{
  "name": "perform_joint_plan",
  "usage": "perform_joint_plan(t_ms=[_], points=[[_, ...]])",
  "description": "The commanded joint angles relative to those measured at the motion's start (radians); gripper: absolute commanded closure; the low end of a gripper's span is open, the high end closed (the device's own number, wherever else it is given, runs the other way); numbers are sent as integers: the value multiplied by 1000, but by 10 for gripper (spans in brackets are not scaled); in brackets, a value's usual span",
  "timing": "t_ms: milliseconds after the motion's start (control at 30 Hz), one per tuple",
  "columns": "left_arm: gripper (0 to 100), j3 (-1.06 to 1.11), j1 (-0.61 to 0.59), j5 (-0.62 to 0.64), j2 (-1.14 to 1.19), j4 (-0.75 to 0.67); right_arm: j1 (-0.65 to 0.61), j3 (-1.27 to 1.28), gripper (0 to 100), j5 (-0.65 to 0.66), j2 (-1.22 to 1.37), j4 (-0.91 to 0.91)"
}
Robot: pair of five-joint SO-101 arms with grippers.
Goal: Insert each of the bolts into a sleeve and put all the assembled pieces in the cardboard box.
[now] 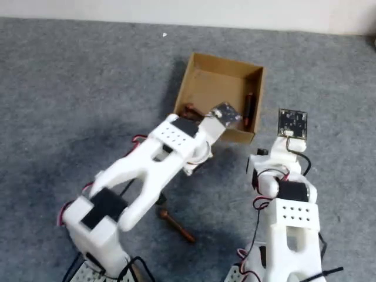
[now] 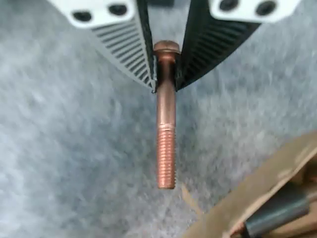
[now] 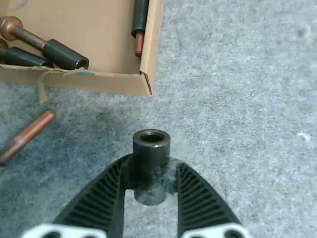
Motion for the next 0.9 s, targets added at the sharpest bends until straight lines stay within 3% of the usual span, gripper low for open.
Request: perform_joint_plan(t_ms=[0, 200, 433, 567, 767, 867], points=[[995, 102, -10, -183, -237, 31, 8, -7, 994, -6, -21, -30], [993, 348, -56, -637, -437, 23, 7, -7, 994, -5, -21, -30], [947, 501, -180, -984, -558, 29, 5, -7, 994, -3, -19, -30], [841, 504, -234, -990, -559, 21, 5, -7, 994, -3, -19, -31], [864, 503, -252, -985, -568, 21, 5, 36, 994, -3, -19, -107], [902, 503, -251, -899, -568, 23, 5, 39, 994, -3, -19, -114]])
